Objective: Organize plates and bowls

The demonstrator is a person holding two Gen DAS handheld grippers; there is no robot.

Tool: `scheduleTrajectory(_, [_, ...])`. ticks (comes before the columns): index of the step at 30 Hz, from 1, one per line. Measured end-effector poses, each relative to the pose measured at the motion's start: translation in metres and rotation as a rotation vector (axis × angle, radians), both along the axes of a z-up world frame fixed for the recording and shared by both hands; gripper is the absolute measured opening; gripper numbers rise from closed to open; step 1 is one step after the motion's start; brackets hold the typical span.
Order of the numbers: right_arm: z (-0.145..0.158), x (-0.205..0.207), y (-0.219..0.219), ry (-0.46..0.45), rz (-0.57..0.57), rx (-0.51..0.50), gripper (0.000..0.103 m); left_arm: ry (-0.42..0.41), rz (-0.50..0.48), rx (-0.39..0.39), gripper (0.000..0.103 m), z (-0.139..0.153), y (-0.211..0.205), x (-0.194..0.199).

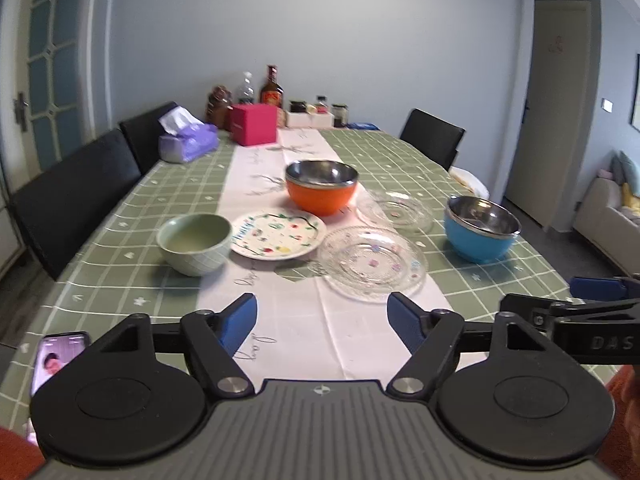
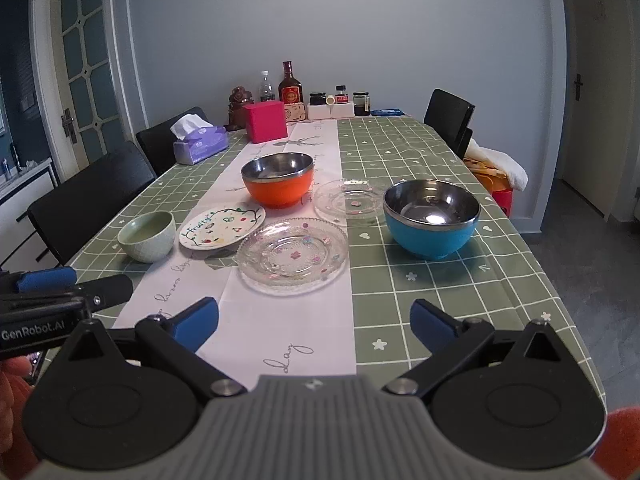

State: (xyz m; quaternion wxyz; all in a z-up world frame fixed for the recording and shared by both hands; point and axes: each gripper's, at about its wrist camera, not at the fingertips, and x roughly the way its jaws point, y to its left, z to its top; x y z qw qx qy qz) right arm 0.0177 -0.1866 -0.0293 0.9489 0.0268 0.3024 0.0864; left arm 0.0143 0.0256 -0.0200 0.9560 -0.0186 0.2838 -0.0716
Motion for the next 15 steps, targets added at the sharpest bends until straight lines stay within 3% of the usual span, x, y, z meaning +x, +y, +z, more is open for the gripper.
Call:
scheduleTrajectory(2, [-0.004, 0.011, -0.001, 0.013, 0.021, -0.009, 0.085, 0.032, -0.046, -0.036, 0.083, -0.002, 0.001, 0.010])
scheduleTrajectory(4, [-0.008, 0.025, -0.001, 0.038, 0.044, -0.002, 0.083, 0.042, -0.073, -0.057, 0.075, -0.004, -0.001, 0.020])
scheduleTrajectory(7, [-0.014, 0.046, 0.002, 0.066, 0.095, -0.002, 0.074, 0.041, -0.088, -0.026, 0.059, -0.007, -0.009, 0.039])
scheduleTrajectory(9, [-0.017, 0.061, 0.005, 0.077, 0.110, -0.014, 0.071, 0.042, -0.097, -0.013, 0.043, -0.011, -0.012, 0.055])
scheduleTrajectory(12, [-0.022, 0.084, 0.009, 0.069, 0.129, -0.031, 0.070, 0.052, -0.101, -0.014, 0.043, -0.018, -0.014, 0.081])
scheduleTrajectory(15, [-0.029, 0.116, 0.011, 0.122, 0.135, -0.032, 0.056, 0.119, -0.096, -0.033, 0.043, -0.030, -0.014, 0.111])
